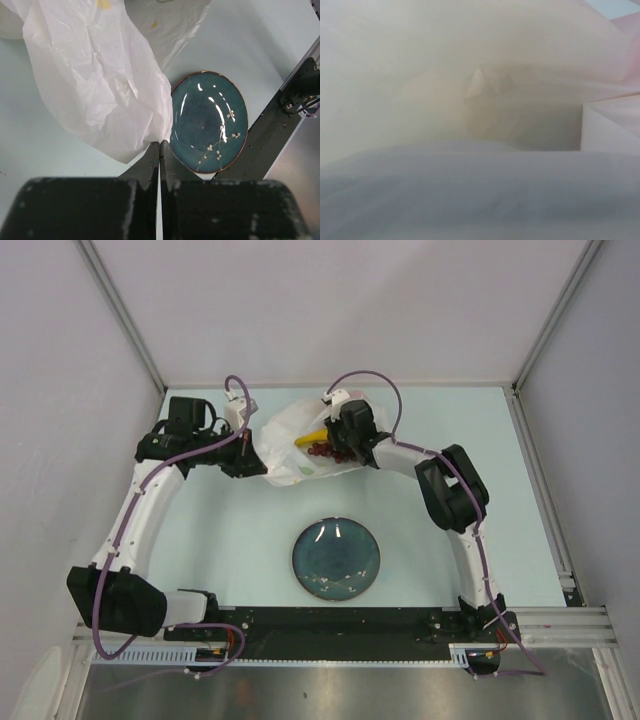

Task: Take the fake fruits out of the plastic bag
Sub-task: Take out the fake fruit from the plastic bag.

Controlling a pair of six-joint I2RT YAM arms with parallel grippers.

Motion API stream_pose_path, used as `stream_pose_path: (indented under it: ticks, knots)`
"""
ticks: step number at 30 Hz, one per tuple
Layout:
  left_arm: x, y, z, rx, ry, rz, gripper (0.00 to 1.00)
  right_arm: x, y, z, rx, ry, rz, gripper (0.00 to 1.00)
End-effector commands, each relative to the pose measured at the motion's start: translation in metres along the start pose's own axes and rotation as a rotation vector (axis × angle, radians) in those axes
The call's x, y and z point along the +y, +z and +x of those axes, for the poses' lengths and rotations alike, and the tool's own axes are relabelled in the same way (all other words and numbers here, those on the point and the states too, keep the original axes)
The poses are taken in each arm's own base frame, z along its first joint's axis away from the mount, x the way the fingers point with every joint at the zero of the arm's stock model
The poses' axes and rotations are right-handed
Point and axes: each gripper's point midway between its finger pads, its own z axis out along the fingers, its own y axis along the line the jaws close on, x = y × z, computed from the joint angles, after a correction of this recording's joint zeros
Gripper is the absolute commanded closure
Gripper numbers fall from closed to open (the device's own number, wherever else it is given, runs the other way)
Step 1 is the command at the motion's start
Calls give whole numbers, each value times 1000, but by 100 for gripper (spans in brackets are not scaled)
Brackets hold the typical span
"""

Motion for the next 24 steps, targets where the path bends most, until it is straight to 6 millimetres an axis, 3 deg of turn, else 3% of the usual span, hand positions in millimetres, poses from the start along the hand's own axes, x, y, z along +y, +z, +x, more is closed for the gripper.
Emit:
stream_pose_path:
  ticks: [1,6,9,10,11,14,15,16,19,20,24]
  knots:
    - [3,0,-8,-39,16,-5,100,10,-41,-75,-142,27,-21,100]
    - [6,4,-10,-48,9,-8,100,27,-68,-97,-177,21,-50,100]
    - [6,5,-15,-62,2,-4,100,35,-76,-88,-157,1,-61,100]
    - [6,5,-17,-67,1,-6,100,36,-84,-95,-171,-8,-62,100]
    - [8,4,-19,-75,-4,-14,100,40,-88,-85,-153,-16,-64,100]
    - [12,5,-24,-92,-10,-30,100,35,-110,-91,-166,-26,-48,100]
    - [11,6,-25,-93,-14,-29,100,31,-115,-80,-138,-23,-42,100]
    - [12,6,-25,-97,-19,-28,100,29,-129,-89,-158,-18,-40,100]
    - [14,10,-27,-99,-37,-25,100,16,-150,-78,-129,10,-20,100]
    - [14,14,-26,-93,-59,-8,99,9,-180,-89,-159,32,-9,100]
    - [14,18,-24,-85,-77,11,100,2,-220,-83,-138,60,-28,100]
